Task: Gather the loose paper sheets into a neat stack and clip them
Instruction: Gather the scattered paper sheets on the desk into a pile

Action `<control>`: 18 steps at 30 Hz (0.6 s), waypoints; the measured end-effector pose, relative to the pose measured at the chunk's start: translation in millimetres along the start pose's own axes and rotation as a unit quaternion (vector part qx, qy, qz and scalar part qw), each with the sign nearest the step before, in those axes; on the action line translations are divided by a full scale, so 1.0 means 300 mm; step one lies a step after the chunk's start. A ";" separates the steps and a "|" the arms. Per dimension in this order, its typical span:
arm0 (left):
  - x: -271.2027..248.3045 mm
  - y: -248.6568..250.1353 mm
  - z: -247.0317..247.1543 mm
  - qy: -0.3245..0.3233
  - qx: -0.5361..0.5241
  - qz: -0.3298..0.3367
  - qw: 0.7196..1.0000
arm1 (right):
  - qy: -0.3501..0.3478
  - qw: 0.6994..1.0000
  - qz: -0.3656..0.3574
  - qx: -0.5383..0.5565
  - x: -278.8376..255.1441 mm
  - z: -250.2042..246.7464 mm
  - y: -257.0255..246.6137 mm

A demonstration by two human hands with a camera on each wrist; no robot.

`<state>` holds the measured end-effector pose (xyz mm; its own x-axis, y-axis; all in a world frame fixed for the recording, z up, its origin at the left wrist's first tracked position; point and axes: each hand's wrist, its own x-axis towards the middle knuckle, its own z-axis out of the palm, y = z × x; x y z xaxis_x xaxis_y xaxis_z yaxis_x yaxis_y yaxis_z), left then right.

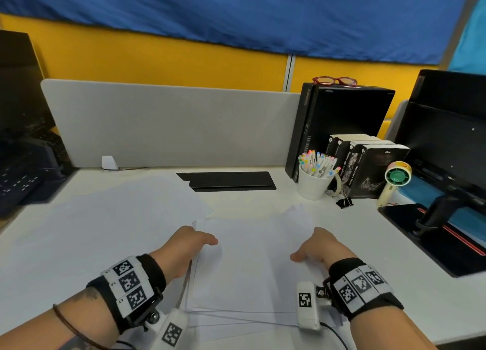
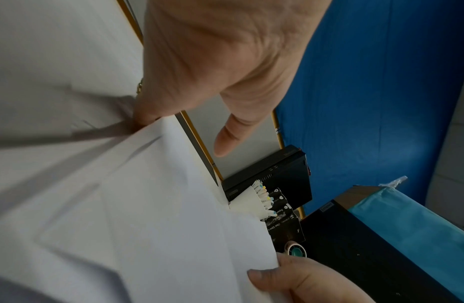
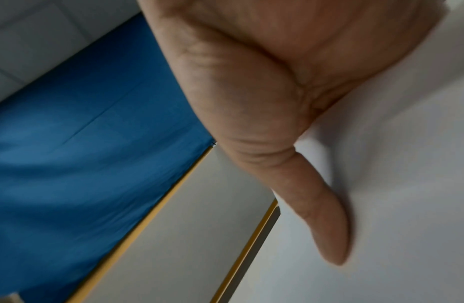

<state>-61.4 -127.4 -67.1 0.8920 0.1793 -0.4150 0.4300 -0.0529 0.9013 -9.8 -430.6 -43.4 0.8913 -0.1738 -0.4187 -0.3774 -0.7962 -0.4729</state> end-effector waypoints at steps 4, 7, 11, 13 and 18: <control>-0.010 0.005 0.006 -0.009 -0.010 0.005 1.000 | 0.023 0.992 -0.063 0.111 -0.042 -0.062 0.003; -0.012 0.012 0.000 -0.026 -0.031 0.016 0.999 | 0.071 0.961 -0.154 0.217 -0.115 -0.125 -0.013; -0.038 0.044 -0.001 -0.068 -0.088 0.044 0.993 | 0.108 0.902 -0.280 0.311 -0.208 -0.213 -0.036; -0.050 0.068 0.000 -0.107 -0.124 0.067 0.984 | 0.111 0.875 -0.331 0.335 -0.252 -0.257 -0.042; -0.069 0.152 0.006 -0.184 -0.168 0.172 0.953 | 0.096 0.822 -0.414 0.378 -0.326 -0.322 -0.034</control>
<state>-59.9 -135.1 -17.5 0.9874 -0.1510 -0.0474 0.0891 0.2822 0.9552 -69.0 -461.6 77.2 0.9169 0.0999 0.3865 0.3963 -0.1117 -0.9113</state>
